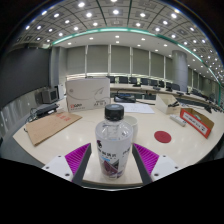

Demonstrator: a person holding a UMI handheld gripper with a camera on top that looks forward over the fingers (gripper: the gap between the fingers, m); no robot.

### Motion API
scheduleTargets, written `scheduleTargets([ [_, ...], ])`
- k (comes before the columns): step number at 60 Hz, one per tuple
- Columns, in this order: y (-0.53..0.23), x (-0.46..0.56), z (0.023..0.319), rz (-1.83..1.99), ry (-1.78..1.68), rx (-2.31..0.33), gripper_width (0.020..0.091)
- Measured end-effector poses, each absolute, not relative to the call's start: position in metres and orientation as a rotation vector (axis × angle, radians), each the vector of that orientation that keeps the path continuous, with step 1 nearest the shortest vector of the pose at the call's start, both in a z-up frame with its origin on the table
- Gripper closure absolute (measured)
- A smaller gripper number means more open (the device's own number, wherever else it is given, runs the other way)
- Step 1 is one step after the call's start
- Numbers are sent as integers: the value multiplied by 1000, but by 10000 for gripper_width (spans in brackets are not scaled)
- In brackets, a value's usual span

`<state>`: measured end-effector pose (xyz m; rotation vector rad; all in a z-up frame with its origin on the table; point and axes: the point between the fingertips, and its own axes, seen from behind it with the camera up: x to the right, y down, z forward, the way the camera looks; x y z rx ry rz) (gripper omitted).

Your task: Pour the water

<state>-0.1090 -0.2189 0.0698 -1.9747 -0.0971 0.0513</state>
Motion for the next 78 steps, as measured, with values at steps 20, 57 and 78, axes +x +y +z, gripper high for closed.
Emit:
scheduleTargets([
  [20,-200,-106,60,48,-54,-1930,629],
  [57,-122,-212,188,1071,634,-1709,726],
  [78,-62,-189,180,1754,1318,-1311,726],
])
